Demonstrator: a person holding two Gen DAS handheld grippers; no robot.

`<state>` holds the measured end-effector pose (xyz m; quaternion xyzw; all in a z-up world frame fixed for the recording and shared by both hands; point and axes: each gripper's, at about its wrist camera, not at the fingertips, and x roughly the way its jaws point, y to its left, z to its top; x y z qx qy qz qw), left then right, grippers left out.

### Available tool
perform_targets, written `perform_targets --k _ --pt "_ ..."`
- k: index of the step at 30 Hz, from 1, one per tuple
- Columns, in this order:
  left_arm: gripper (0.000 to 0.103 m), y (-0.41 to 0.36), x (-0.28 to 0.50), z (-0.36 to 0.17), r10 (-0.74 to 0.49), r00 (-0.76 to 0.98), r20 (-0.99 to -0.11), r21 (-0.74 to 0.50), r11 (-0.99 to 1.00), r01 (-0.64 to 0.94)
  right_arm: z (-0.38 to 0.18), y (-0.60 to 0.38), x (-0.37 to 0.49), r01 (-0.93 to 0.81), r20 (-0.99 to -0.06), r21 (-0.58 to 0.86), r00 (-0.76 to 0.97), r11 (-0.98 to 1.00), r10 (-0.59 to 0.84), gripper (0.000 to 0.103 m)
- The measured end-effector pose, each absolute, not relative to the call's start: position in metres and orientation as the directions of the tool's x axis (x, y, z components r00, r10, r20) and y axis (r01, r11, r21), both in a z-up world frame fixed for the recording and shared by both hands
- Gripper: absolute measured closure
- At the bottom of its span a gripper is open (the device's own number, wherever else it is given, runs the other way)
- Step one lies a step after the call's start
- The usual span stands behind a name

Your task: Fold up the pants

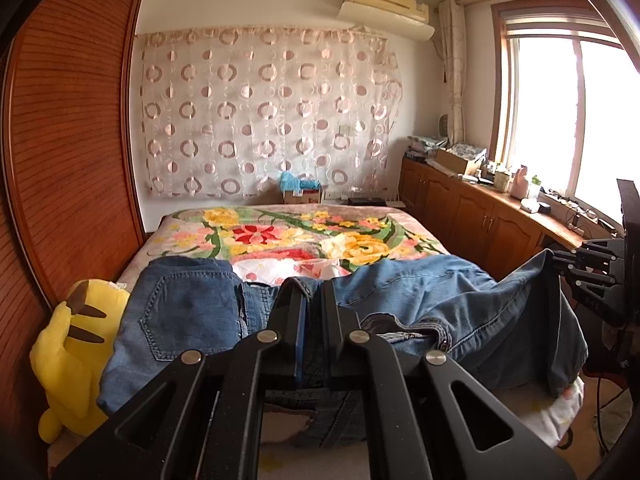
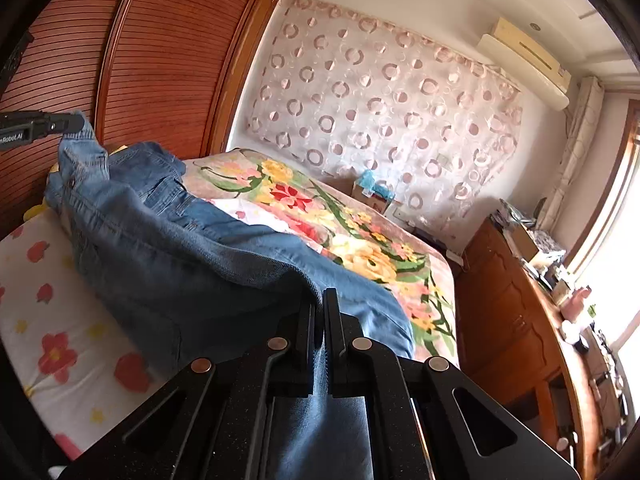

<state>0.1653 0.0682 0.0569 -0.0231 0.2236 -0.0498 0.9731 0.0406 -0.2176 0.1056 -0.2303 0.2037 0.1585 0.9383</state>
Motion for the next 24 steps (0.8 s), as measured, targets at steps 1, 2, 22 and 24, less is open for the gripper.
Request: perform_targets --k 1,2,22,24 --pt "0.096 0.069 0.17 0.053 -0.106 0.891 -0.442 -0.07 0.994 0.083 0.096 -0.215 0.046 -0.394 -0.459 -0.361 0.864 0.845 0.207 0.1" --pt "0.096 0.071 0.176 0.049 -0.104 0.886 -0.452 -0.073 0.994 0.08 0.089 -0.214 0.05 -0.398 -0.464 -0.352 0.861 0.847 0.211 0.1" --pt "0.096 0.086 0.237 0.078 -0.094 0.916 -0.389 -0.09 0.994 0.063 0.079 -0.211 0.109 -0.36 -0.351 -0.356 0.907 0.862 0.233 0.1" --pt "0.096 0.09 0.248 0.074 -0.087 0.913 -0.398 -0.089 0.994 0.056 0.073 -0.205 0.125 -0.359 -0.362 -0.364 0.905 0.86 0.225 0.1"
